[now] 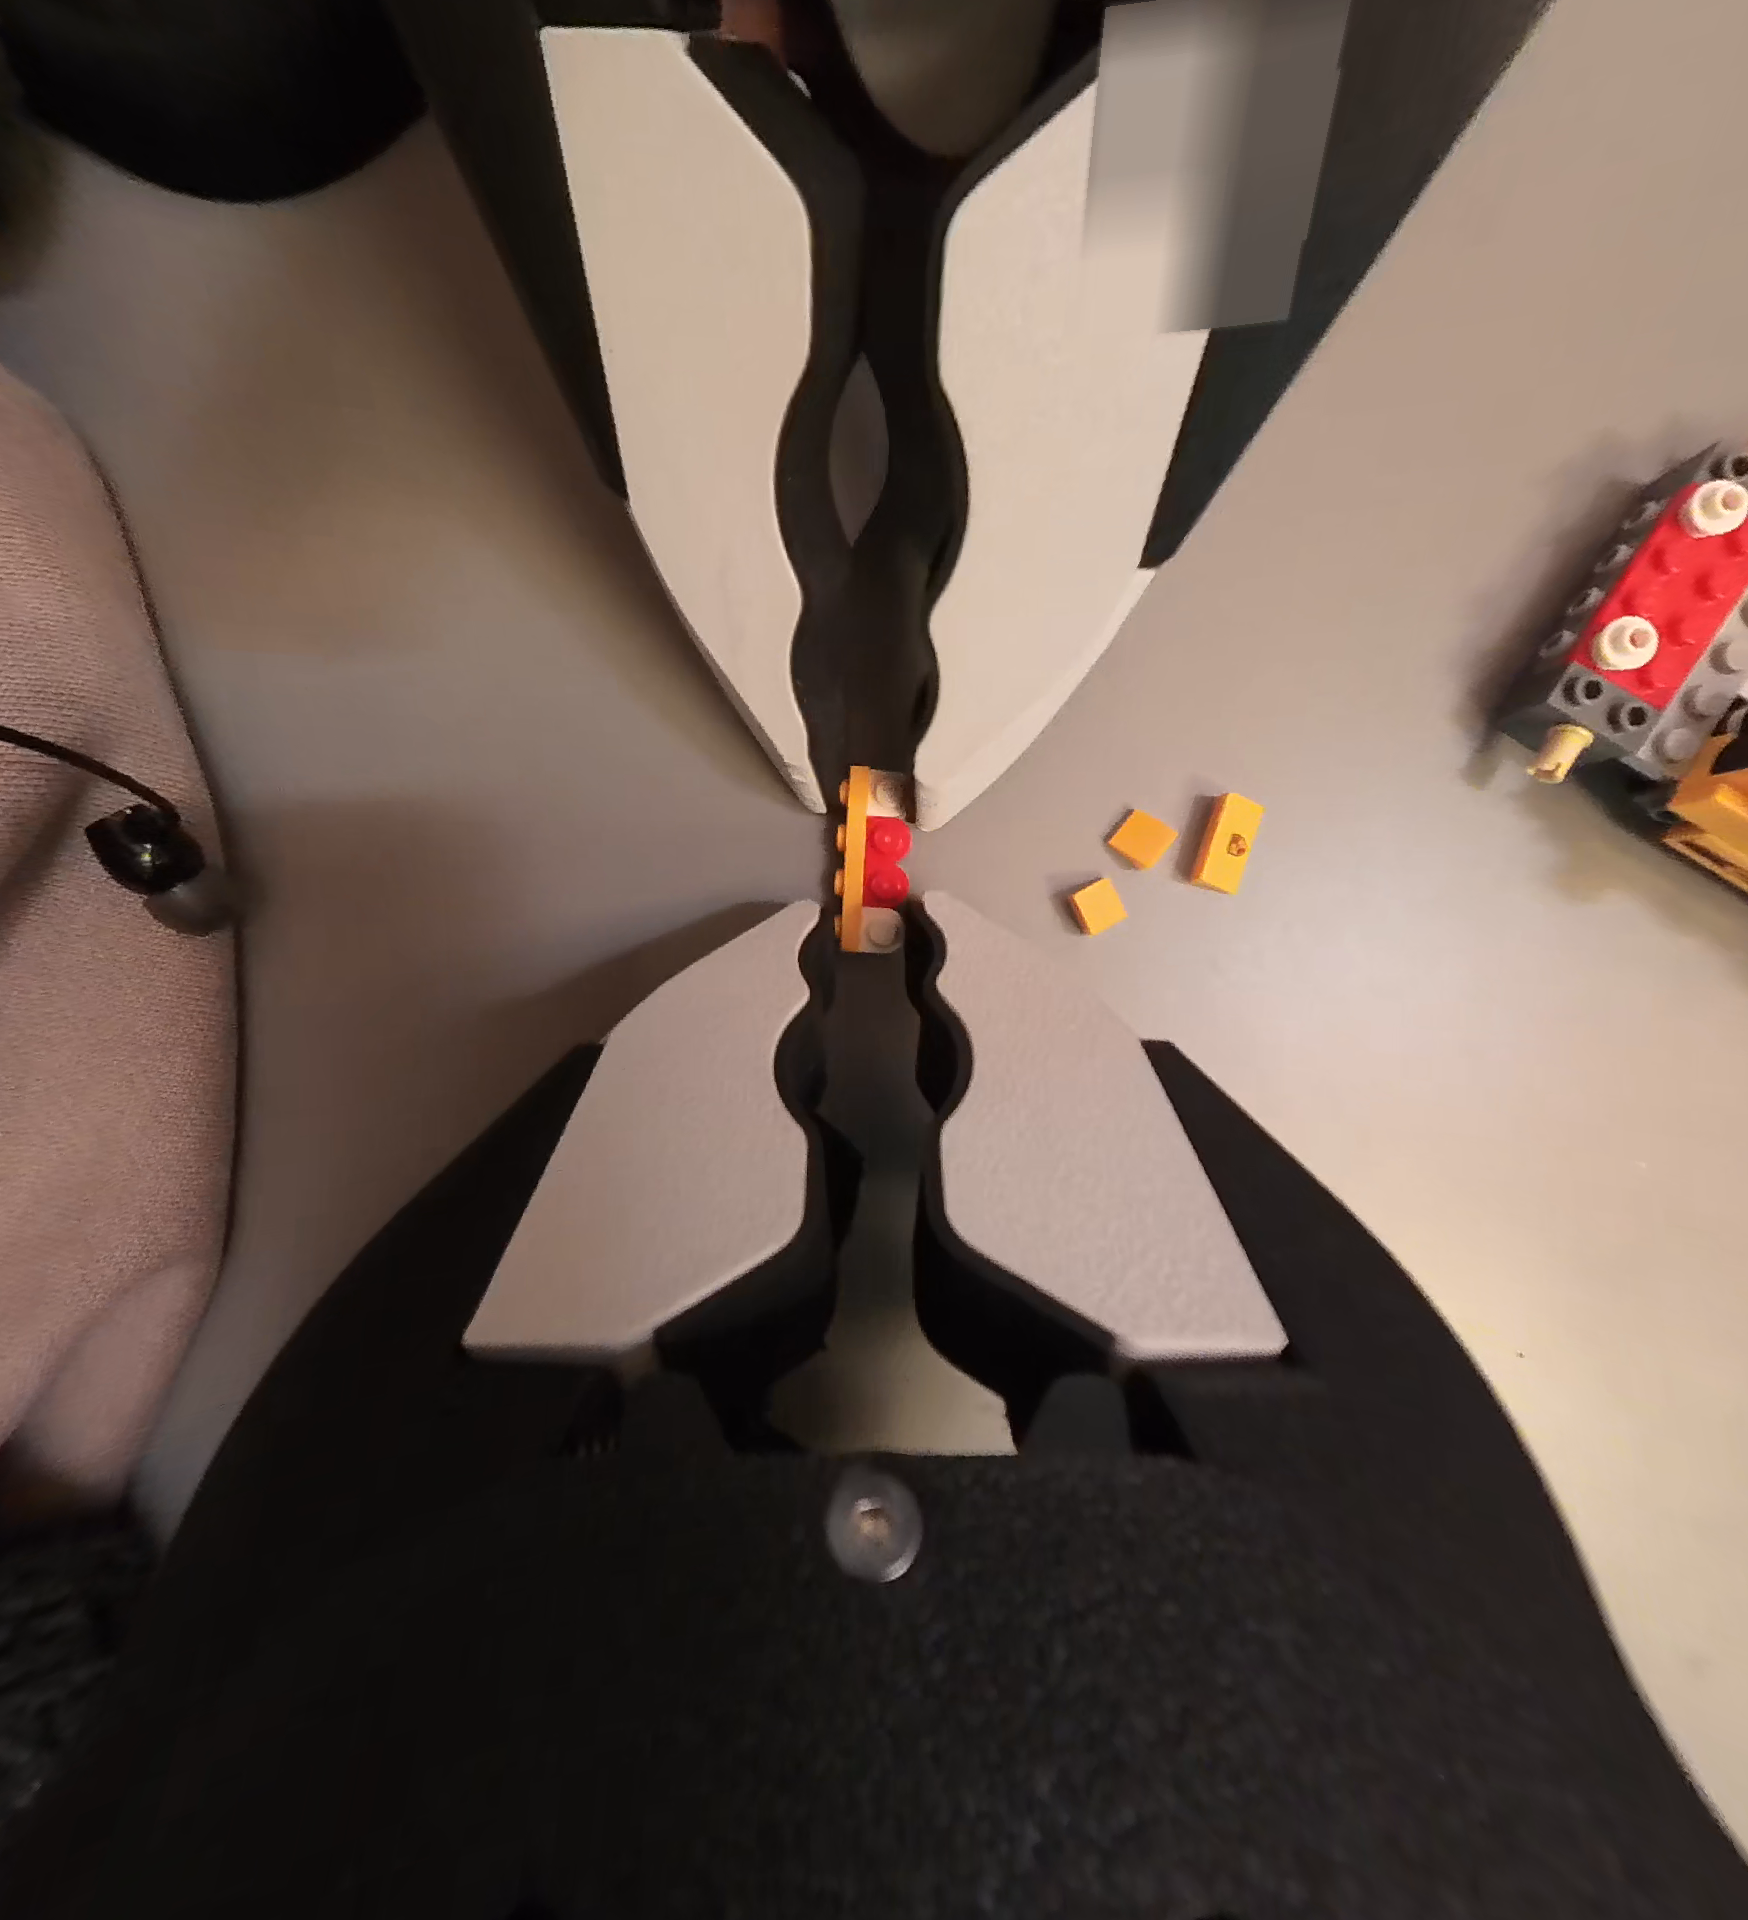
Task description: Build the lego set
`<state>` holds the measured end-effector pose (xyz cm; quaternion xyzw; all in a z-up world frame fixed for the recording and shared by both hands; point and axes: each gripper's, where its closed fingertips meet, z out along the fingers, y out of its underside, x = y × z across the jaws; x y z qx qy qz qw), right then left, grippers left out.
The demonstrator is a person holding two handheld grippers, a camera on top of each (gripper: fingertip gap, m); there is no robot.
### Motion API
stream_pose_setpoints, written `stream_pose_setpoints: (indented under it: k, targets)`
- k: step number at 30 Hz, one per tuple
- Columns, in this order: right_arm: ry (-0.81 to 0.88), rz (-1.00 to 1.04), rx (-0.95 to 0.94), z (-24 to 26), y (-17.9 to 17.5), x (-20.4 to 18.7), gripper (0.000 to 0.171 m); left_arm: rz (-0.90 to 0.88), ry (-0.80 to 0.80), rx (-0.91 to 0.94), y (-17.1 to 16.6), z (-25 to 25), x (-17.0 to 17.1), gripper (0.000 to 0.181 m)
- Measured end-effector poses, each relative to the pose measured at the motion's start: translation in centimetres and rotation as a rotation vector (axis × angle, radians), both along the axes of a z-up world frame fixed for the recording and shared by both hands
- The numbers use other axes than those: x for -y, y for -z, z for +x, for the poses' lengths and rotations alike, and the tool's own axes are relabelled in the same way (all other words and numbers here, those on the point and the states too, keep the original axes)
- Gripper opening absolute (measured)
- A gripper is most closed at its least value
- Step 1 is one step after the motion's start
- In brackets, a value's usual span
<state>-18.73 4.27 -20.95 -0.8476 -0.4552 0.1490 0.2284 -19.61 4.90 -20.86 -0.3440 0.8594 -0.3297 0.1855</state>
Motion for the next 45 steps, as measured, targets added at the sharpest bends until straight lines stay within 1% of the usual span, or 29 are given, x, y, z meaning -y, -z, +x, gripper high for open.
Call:
stream_pose_setpoints:
  k: [3, 7, 12, 14, 15, 16, 18, 21, 22, 23, 24, 28, 30, 32, 35, 37, 42, 45]
  targets:
    - [-0.009, 0.011, 0.012, 0.0, 0.0, 0.3, 0.012, 0.007, 0.006, 0.011, 0.0, 0.0, 0.2, 0.013]
    - [0.035, 0.002, -0.025, 0.0, 0.0, 0.3, 0.012, 0.016, -0.003, 0.028, 0.0, 0.1, 0.3, 0.013]
    - [0.022, 0.024, -0.038, 0.0, 0.0, 0.4, 0.013, -0.014, -0.052, 0.037, -0.3, 0.2, 0.2, 0.013]
    - [0.016, 0.016, -0.049, 0.0, -0.1, 0.4, 0.013, -0.018, -0.079, 0.043, -0.4, 0.1, 0.0, 0.022]
    - [0.011, 0.016, -0.049, 0.0, -0.1, 0.4, 0.013, -0.027, -0.094, 0.043, -0.5, 0.0, 0.0, 0.024]
    - [0.003, 0.015, -0.051, 0.0, -0.1, 0.4, 0.013, -0.044, -0.103, 0.045, -0.7, -0.1, 0.0, 0.021]
    - [-0.009, 0.0, -0.057, -0.1, -0.1, 0.5, 0.013, -0.049, -0.115, 0.039, -0.7, -0.2, 0.2, 0.007]
    - [-0.01, -0.026, -0.059, 0.0, 0.0, 0.6, 0.013, -0.036, -0.121, 0.044, -0.7, -0.3, 0.4, 0.0]
    - [-0.005, -0.037, -0.069, 0.0, -0.1, 0.6, 0.014, -0.035, -0.123, 0.045, -0.6, -0.2, 0.5, 0.0]
    - [0.0, -0.044, -0.094, 0.0, -0.4, 0.7, 0.02, -0.031, -0.126, 0.049, -0.6, -0.2, 0.4, 0.0]
    - [0.011, -0.048, -0.127, 0.1, -0.8, 0.6, 0.022, -0.025, -0.13, 0.051, -0.6, -0.2, 0.3, 0.0]
    - [0.074, -0.029, -0.184, 1.8, -2.3, -0.2, 0.023, -0.031, -0.136, 0.054, -0.8, -0.3, 0.0, 0.007]
    - [0.105, 0.01, -0.155, 2.8, -2.5, -1.0, 0.021, -0.045, -0.134, 0.047, -0.9, -0.5, -0.2, 0.01]
    - [0.154, 0.037, -0.107, 3.9, -2.3, -2.6, 0.015, -0.069, -0.133, 0.057, -1.2, -0.5, -0.2, 0.011]
    - [0.181, -0.022, -0.116, 4.0, -1.5, -4.3, 0.014, -0.068, -0.152, 0.07, -1.3, -0.2, -0.5, 0.017]
    - [0.159, -0.041, -0.095, 3.8, -1.1, -5.1, 0.014, -0.051, -0.163, 0.065, -0.9, -0.1, -0.7, 0.022]
    - [0.07, -0.101, -0.017, 2.8, -0.4, -5.6, 0.014, -0.034, -0.15, 0.056, -0.5, 0.0, -0.2, 0.02]
    - [0.05, -0.114, 0.016, 2.7, 0.0, -5.8, 0.012, -0.032, -0.144, 0.043, -0.2, -0.1, 0.0, 0.019]
